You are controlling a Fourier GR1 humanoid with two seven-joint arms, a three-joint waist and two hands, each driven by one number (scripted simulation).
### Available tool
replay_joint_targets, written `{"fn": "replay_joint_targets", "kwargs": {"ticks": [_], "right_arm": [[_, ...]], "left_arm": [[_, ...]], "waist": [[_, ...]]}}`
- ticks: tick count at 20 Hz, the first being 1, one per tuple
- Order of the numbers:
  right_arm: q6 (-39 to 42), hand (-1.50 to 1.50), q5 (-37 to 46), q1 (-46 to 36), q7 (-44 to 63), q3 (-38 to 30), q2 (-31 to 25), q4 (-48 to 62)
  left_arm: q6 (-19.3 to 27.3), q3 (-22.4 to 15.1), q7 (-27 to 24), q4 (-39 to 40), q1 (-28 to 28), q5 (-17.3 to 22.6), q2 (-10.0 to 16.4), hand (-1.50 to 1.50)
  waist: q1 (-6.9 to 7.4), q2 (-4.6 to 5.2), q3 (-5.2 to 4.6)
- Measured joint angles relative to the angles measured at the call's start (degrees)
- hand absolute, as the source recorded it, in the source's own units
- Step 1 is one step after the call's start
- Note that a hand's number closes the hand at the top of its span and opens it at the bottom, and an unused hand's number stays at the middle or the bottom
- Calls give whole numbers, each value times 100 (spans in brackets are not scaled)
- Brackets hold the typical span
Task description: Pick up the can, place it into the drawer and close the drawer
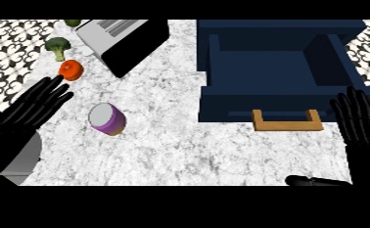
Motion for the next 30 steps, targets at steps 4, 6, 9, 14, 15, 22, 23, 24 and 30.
{"fn": "replay_joint_targets", "kwargs": {"ticks": [4,6,9,14,15,22,23,24,30], "right_arm": [[163,-150,-91,57,-120,-206,-57,119],[201,-150,-95,90,-147,-238,-33,98],[296,-150,-176,138,-91,-344,-53,-4],[411,-150,-126,353,-215,-360,35,-102],[421,-150,-107,366,-244,-374,60,-70],[617,-150,-172,396,-388,-575,68,19],[614,-150,-161,388,-331,-560,90,-39],[647,-150,-179,459,-314,-580,102,-114],[753,-150,-167,317,-520,-717,142,263]], "left_arm": [[-91,56,-82,293,-109,-252,-137,-150],[-85,52,-101,428,-225,-373,-217,-150],[-125,18,-219,742,-390,-605,-343,-150],[-197,-146,-620,1067,-374,-1160,-616,-150],[-162,-160,-631,1127,-452,-1230,-661,-150],[-257,-79,-1271,2002,-712,-1747,-768,-150],[-294,-42,-1361,2074,-676,-1783,-753,-150],[-303,-42,-1492,2167,-647,-1875,-774,-150],[-287,21,-2115,2871,-806,-2319,-782,-150]], "waist": [[-4,1,0],[-6,1,-1],[-12,2,0],[-13,2,-1],[-14,1,-1],[-20,4,0],[-17,3,0],[-17,3,0],[-13,4,-1]]}}
